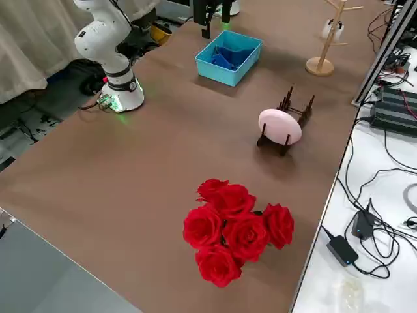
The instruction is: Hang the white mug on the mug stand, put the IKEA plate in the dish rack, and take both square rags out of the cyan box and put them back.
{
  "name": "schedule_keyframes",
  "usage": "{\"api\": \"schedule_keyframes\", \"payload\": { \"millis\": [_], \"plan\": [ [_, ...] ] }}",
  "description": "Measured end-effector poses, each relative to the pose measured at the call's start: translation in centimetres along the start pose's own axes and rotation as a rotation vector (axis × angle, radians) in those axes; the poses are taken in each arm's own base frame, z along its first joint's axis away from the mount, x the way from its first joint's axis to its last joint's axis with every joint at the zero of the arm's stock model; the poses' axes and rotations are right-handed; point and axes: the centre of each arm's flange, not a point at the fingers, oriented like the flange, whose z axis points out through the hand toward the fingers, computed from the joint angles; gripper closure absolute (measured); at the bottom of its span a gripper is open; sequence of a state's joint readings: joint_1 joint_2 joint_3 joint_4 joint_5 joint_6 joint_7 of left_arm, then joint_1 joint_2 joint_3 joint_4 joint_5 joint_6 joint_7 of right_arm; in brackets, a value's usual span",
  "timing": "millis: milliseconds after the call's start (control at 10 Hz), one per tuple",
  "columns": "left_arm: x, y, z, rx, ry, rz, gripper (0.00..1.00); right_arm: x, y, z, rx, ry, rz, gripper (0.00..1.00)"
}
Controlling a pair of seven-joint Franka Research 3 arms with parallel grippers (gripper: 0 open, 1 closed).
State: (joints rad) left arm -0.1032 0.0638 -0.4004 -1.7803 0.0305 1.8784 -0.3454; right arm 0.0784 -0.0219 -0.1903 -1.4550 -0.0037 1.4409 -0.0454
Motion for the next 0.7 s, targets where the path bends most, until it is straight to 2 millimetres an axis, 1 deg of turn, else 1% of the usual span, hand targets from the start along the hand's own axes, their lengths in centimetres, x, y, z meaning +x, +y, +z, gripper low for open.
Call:
{"api": "schedule_keyframes", "payload": {
  "millis": [100,200,300,400,500,600,700],
  "plan": [
    [1.2,-3.4,-2.0,0.007,-0.001,-0.008,0.00,0.1,-0.2,0.2,0.000,-0.003,-0.004,0.00],
    [1.9,-6.7,-4.0,0.013,0.007,-0.023,0.00,0.2,-0.3,0.2,0.000,0.000,-0.005,0.00],
    [2.2,-9.9,-5.8,0.019,0.027,-0.052,0.00,0.2,-0.4,0.1,0.000,0.005,-0.007,0.00],
    [2.1,-12.6,-7.3,0.023,0.051,-0.078,0.00,0.2,-0.5,0.1,0.000,0.006,-0.010,0.00],
    [1.9,-14.8,-8.6,0.027,0.072,-0.083,0.00,0.2,-0.6,0.1,0.000,0.006,-0.011,0.00],
    [1.6,-16.9,-9.5,0.031,0.086,-0.072,0.00,0.2,-0.6,0.1,0.000,0.005,-0.011,0.00],
    [1.4,-18.2,-10.1,0.034,0.095,-0.063,0.00,0.2,-0.5,0.1,0.000,0.005,-0.010,0.00]
  ]
}}
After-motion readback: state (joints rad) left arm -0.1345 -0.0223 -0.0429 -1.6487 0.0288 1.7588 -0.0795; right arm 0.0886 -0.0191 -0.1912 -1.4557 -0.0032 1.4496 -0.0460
